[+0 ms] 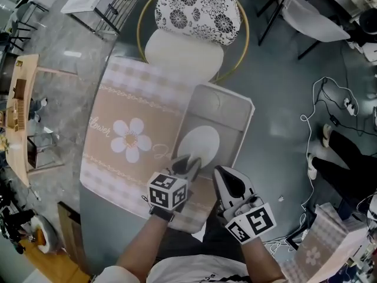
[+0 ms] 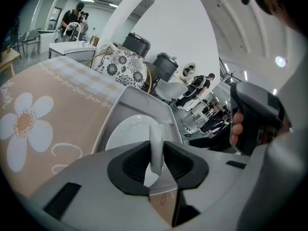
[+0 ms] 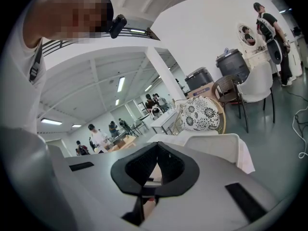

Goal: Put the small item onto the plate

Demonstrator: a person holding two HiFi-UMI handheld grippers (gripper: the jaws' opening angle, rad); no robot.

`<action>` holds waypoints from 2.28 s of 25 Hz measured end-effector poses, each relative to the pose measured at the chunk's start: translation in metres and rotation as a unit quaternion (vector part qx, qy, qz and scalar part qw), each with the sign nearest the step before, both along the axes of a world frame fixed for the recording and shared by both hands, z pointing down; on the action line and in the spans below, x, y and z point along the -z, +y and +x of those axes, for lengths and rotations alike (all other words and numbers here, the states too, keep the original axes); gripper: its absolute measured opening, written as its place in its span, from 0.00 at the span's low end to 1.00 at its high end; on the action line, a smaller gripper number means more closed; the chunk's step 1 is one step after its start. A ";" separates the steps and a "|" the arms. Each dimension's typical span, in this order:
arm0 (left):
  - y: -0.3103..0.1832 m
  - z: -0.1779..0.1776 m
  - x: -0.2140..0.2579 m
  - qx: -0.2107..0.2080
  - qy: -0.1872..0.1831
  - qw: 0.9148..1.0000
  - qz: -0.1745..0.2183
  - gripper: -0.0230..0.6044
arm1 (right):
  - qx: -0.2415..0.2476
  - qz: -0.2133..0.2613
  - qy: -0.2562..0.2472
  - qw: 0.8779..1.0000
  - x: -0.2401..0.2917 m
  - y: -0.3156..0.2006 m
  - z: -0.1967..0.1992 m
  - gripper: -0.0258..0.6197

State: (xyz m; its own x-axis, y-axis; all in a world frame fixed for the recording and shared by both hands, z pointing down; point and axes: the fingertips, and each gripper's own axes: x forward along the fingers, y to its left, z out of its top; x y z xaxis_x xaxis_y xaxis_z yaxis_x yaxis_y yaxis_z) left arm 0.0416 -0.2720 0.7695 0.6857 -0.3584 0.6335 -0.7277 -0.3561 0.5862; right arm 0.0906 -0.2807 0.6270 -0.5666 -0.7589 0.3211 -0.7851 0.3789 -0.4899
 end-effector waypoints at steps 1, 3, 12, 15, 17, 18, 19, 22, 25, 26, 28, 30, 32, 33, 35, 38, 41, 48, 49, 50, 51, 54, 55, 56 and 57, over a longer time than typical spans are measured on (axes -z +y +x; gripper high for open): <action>0.001 0.001 -0.004 -0.002 -0.003 1.000 -0.005 0.18 | 0.000 0.000 0.000 1.000 -0.001 0.000 0.000 0.06; 0.002 0.003 -0.010 -0.006 -0.007 1.000 -0.013 0.18 | 0.001 0.000 0.000 1.000 -0.002 0.001 0.001 0.06; -0.002 0.000 -0.026 -0.021 -0.048 0.999 -0.016 0.19 | 0.009 -0.004 0.003 1.000 -0.003 0.000 0.006 0.06; -0.003 -0.001 -0.029 -0.029 -0.057 0.998 -0.020 0.29 | 0.020 -0.007 -0.001 1.000 -0.003 0.001 0.002 0.06; -0.002 -0.004 -0.030 -0.031 -0.065 0.997 -0.021 0.35 | 0.026 -0.007 -0.004 1.000 -0.001 0.002 -0.001 0.06; -0.001 -0.005 -0.030 -0.031 -0.070 0.997 -0.021 0.37 | 0.028 -0.008 -0.006 1.000 0.000 0.002 -0.002 0.06; 0.000 -0.007 -0.030 -0.031 -0.076 0.996 -0.022 0.40 | 0.030 -0.009 -0.007 0.999 0.001 0.004 -0.003 0.06; 0.006 -0.012 -0.029 -0.029 -0.088 0.995 -0.032 0.46 | 0.036 -0.012 -0.008 0.999 0.004 0.008 -0.006 0.06; 0.009 -0.021 -0.027 -0.020 -0.097 0.994 -0.038 0.48 | 0.042 -0.011 -0.006 0.999 0.010 0.010 -0.008 0.06; 0.010 -0.025 -0.025 -0.017 -0.102 0.994 -0.037 0.48 | 0.044 -0.010 -0.006 0.999 0.013 0.011 -0.009 0.06; 0.011 -0.033 -0.018 -0.011 -0.113 0.993 -0.033 0.48 | 0.047 -0.008 -0.004 0.999 0.020 0.014 -0.011 0.06; 0.012 -0.041 -0.003 -0.005 -0.122 0.992 -0.019 0.48 | 0.049 -0.008 -0.002 0.999 0.028 0.018 -0.014 0.06; 0.011 -0.044 0.018 -0.002 -0.115 0.993 0.002 0.48 | 0.050 -0.007 0.000 0.999 0.035 0.020 -0.016 0.06; 0.011 -0.044 0.030 -0.002 -0.108 0.994 0.016 0.48 | 0.050 -0.007 0.003 0.999 0.039 0.021 -0.018 0.06; 0.015 -0.045 0.057 -0.001 -0.093 0.995 0.045 0.41 | 0.052 -0.003 0.008 0.999 0.048 0.026 -0.022 0.06; 0.029 -0.052 0.099 0.006 -0.072 0.994 0.076 0.29 | 0.057 0.006 0.015 0.998 0.067 0.036 -0.032 0.06; 0.030 -0.058 0.136 0.015 -0.048 0.993 0.107 0.21 | 0.061 0.023 0.022 0.998 0.088 0.034 -0.041 0.06; 0.045 -0.067 0.238 0.036 0.004 0.980 0.197 0.06 | 0.069 0.048 0.040 0.996 0.129 0.051 -0.054 0.06; 0.050 -0.069 0.250 0.037 0.009 0.978 0.206 0.05 | 0.068 0.053 0.042 0.995 0.136 0.054 -0.057 0.06; 0.055 -0.071 0.261 0.037 0.013 0.976 0.215 0.05 | 0.068 0.060 0.043 0.995 0.144 0.057 -0.061 0.06; 0.060 -0.072 0.271 0.035 0.018 0.974 0.224 0.05 | 0.068 0.067 0.045 0.994 0.151 0.060 -0.064 0.06; 0.073 -0.070 0.301 0.026 0.031 0.967 0.253 0.04 | 0.066 0.095 0.050 0.992 0.174 0.065 -0.074 0.06; 0.077 -0.070 0.310 0.023 0.036 0.964 0.262 0.05 | 0.065 0.103 0.050 0.991 0.182 0.067 -0.077 0.06; 0.081 -0.071 0.320 0.022 0.040 0.962 0.270 0.04 | 0.063 0.110 0.048 0.991 0.190 0.070 -0.082 0.06; 0.085 -0.073 0.329 0.021 0.043 0.960 0.277 0.04 | 0.063 0.117 0.046 0.990 0.197 0.073 -0.086 0.06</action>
